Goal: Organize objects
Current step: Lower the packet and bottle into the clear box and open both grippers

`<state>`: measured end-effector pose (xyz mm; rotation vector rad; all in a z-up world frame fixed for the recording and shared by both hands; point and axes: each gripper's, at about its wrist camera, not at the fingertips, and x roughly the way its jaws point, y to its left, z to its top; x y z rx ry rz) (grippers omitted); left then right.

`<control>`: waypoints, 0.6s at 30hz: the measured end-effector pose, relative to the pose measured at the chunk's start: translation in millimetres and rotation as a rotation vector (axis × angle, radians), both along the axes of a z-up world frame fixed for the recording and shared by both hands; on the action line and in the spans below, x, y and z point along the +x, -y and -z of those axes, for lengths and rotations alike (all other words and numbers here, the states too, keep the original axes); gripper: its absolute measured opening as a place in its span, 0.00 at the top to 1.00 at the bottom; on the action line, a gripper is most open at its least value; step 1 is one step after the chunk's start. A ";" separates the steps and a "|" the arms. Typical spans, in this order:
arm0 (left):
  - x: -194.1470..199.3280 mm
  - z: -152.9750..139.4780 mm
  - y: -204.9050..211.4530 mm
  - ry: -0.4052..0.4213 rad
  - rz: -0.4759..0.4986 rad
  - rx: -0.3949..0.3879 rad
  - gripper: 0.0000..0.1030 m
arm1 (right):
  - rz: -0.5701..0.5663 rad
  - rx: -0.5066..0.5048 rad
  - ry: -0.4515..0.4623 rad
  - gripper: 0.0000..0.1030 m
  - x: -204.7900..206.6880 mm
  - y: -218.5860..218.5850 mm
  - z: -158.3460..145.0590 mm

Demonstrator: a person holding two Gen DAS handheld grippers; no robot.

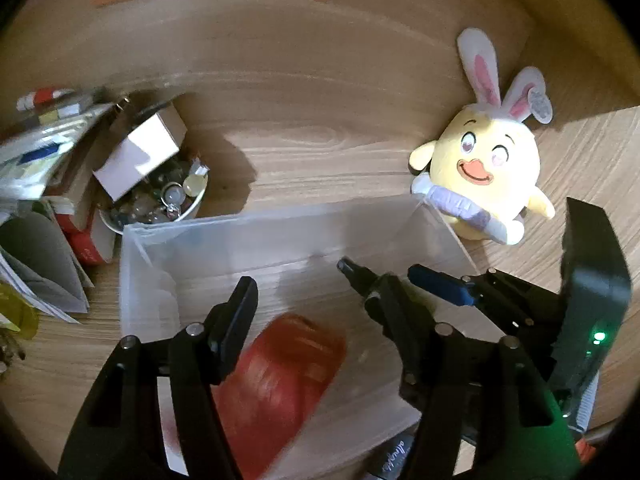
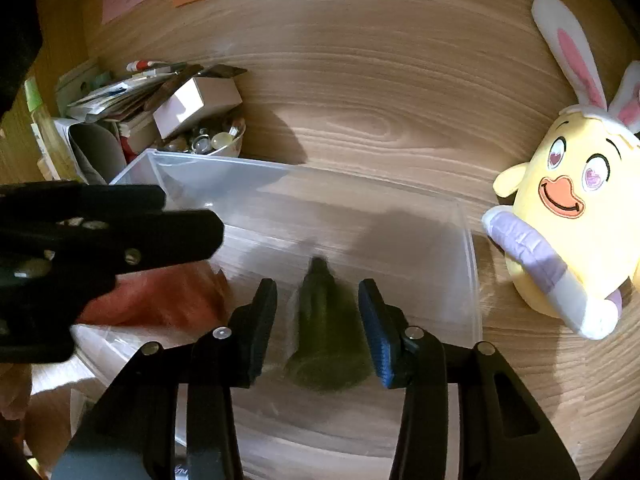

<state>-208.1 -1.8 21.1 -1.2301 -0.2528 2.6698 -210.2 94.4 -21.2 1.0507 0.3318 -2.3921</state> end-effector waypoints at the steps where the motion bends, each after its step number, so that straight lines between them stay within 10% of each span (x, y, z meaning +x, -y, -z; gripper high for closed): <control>1: 1.7 -1.7 0.5 -0.006 -0.005 -0.008 0.37 | 0.002 0.000 -0.002 0.49 0.3 0.1 -0.5; 18: 64.5 -40.6 18.6 -0.167 -0.075 -0.111 0.14 | 0.013 -0.025 -0.103 0.24 32.0 -14.9 -42.9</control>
